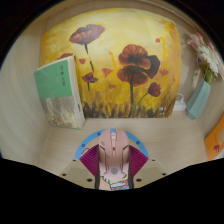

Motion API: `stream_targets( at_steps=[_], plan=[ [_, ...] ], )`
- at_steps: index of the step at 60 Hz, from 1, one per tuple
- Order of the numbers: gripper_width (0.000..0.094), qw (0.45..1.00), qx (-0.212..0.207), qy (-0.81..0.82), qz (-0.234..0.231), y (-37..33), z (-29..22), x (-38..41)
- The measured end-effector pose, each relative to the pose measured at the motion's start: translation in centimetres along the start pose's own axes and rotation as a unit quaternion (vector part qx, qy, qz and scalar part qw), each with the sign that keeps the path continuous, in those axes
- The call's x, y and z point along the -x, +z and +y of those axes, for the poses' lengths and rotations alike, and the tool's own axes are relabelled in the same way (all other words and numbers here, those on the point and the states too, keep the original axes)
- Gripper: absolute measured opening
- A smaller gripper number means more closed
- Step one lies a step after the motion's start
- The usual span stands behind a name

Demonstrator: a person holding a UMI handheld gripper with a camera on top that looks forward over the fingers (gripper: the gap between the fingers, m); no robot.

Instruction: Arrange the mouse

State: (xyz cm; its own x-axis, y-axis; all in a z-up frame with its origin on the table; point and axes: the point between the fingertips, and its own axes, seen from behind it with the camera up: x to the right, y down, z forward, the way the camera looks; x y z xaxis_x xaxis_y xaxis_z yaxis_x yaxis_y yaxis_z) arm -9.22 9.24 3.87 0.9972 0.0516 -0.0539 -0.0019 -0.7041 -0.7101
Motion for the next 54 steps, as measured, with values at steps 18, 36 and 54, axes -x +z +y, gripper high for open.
stream_targets(
  at_steps=[18, 36, 54],
  plan=[
    [0.0404, 0.999, 0.031, -0.005, 0.02, 2.8, 4.1, -0.1],
    [0.0718, 0.999, 0.023, 0.017, 0.042, 0.8, 1.8, -0.2],
    [0.0724, 0.998, -0.055, 0.014, 0.025, -12.3, -3.8, 2.9]
  ],
)
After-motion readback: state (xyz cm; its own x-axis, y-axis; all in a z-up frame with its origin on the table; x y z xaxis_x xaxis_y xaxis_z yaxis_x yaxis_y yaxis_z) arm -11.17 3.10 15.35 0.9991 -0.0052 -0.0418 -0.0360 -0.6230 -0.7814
